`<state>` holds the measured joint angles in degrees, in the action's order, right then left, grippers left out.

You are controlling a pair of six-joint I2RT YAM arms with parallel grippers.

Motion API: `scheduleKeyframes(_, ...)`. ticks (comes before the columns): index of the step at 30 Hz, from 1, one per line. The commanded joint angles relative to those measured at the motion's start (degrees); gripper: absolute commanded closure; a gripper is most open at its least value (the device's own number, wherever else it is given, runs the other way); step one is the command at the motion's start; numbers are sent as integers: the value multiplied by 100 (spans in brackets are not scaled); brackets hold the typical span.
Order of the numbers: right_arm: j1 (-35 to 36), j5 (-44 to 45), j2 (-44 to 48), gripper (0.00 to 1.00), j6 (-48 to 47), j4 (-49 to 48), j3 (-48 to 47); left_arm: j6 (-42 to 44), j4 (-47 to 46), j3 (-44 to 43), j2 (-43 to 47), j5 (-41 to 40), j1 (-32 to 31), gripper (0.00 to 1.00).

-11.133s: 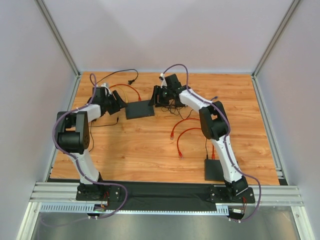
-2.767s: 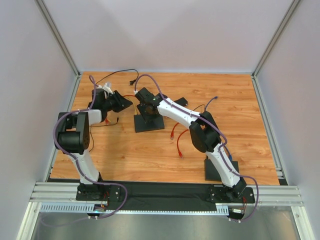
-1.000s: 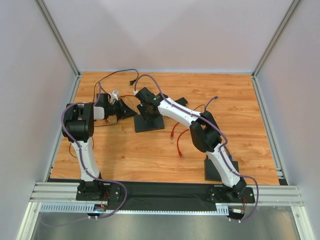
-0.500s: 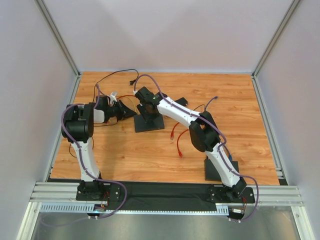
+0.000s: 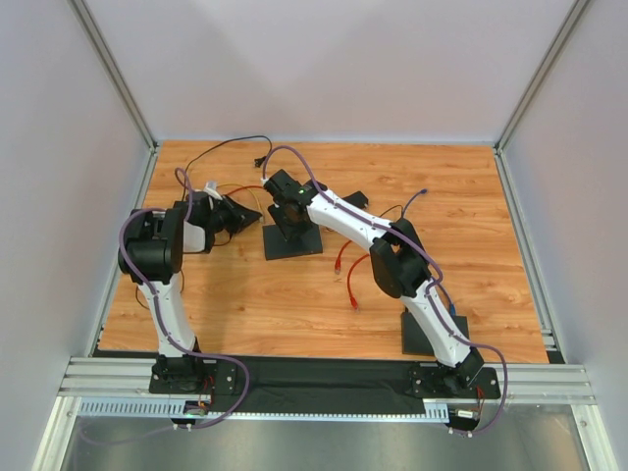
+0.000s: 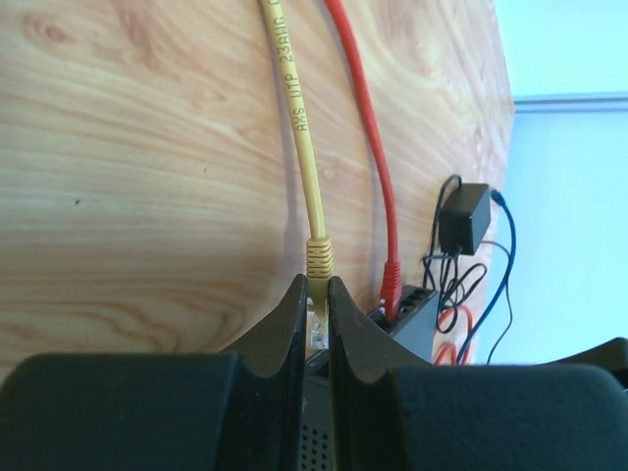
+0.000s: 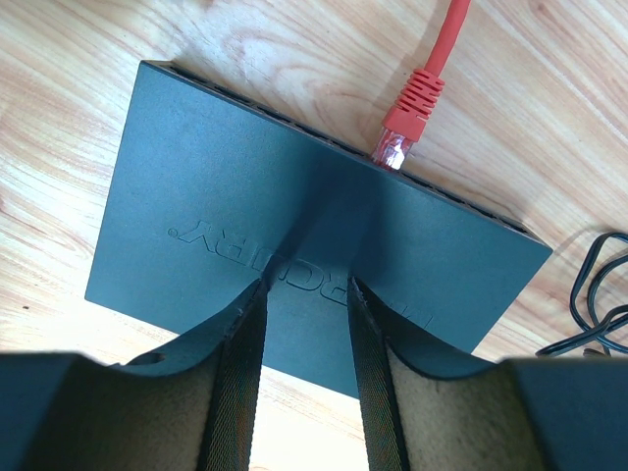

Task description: Pull the plug from the switch port

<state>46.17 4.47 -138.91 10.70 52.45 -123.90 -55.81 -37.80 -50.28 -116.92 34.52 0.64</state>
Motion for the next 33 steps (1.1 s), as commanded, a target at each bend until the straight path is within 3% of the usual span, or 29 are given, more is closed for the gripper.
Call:
scheduleKeyframes(1,67,-156,-901,60,20,1180,437,-35,-685,-17,275,-174,6,100)
scheduleKeyframes(5,67,-227,-910,60,20,1171,410,314,-256,-61,599,-209,15,100)
scheduleKeyframes(12,59,-122,-656,60,-68,1093,629,1527,2352,-122,1760,-1094,6,100)
scheduleKeyframes(18,67,-209,-479,59,-138,1075,604,2117,3497,-43,2297,-1913,76,100)
scheduleKeyframes(31,59,-324,-154,59,-103,846,762,1907,3815,-140,1918,-2116,357,100)
scheduleKeyframes(32,67,-341,-110,59,-94,838,762,1890,3633,-114,1936,-2125,357,97)
scheduleKeyframes(33,67,-359,-101,59,-86,829,762,1898,3596,-96,1980,-2116,357,84)
